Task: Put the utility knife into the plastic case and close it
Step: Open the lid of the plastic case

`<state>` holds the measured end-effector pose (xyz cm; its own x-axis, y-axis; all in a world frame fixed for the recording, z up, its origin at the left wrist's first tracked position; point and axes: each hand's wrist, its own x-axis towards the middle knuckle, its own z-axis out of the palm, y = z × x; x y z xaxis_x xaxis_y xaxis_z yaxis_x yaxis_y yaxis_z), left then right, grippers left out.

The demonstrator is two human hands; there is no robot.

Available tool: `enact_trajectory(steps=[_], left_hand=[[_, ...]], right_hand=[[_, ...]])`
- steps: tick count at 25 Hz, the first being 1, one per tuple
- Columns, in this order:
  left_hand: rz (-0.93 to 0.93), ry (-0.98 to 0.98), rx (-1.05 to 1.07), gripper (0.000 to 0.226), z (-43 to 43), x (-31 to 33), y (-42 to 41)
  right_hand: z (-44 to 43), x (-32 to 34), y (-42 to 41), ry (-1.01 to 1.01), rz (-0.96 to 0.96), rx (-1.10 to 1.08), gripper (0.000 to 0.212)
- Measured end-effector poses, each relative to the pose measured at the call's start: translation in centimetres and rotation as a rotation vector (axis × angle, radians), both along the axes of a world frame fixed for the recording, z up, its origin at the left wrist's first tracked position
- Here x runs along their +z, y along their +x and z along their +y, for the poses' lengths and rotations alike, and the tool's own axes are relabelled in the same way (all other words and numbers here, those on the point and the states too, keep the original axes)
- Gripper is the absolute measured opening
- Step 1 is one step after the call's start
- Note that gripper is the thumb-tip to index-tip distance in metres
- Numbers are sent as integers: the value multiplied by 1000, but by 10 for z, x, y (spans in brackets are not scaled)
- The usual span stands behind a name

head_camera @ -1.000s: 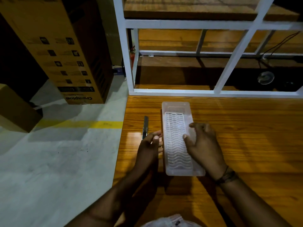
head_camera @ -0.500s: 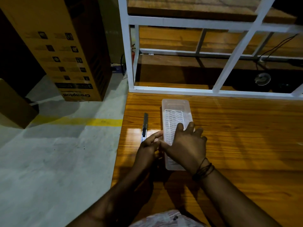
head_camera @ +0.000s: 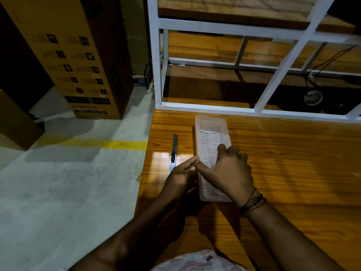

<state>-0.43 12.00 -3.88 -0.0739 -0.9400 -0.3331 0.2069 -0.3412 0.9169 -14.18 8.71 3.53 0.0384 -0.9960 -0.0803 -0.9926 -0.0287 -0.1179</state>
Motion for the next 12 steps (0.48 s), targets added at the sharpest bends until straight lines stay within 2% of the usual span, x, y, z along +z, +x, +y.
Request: enact_trajectory(steps=[3, 8, 12], left_hand=[[-33, -60, 21, 44, 3, -1, -2], [-76, -118, -1, 40, 4, -1, -2], [-102, -145, -22, 50, 4, -2, -1]], right_hand=[[-3, 5, -5, 8, -98, -17, 92], [-11, 19, -23, 13, -471, -76, 73], [-9, 14, -25, -8, -497, -83, 78]])
